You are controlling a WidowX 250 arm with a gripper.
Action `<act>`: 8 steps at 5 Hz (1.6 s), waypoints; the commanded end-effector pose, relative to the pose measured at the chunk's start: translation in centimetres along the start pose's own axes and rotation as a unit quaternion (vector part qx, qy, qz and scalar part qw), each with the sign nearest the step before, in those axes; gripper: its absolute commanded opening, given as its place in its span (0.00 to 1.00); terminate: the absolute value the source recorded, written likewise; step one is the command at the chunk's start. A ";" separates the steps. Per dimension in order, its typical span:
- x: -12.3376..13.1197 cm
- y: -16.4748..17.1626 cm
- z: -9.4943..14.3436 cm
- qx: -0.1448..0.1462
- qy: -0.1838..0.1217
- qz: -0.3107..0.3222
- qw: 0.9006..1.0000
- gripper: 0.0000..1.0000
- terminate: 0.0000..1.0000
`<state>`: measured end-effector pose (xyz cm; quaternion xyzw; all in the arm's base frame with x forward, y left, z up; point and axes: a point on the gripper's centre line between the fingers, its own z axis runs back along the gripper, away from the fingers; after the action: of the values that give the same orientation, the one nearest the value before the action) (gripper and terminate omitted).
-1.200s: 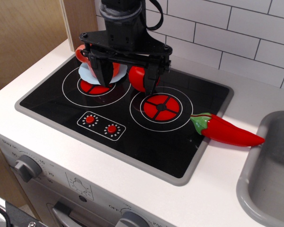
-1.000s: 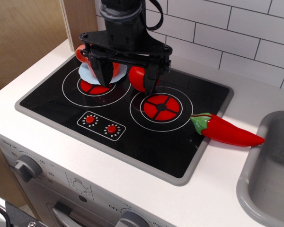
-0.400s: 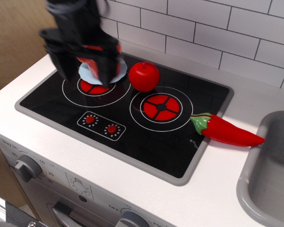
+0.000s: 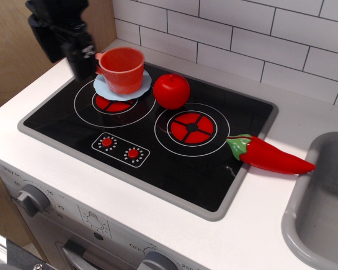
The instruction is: Take cup off plate
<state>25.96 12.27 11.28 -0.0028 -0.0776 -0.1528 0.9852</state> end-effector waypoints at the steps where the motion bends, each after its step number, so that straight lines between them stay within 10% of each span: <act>1: 2.8 3.1 0.1 -0.029 -0.025 -0.138 0.990 1.00 0.00; 4: 5.9 3.5 -0.3 -0.022 -0.033 -0.314 0.948 1.00 0.00; 8: 6.3 3.1 -2.4 -0.050 -0.030 -0.389 0.920 1.00 0.00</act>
<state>31.90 14.30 8.31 -0.0489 -0.0822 -0.5202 0.8487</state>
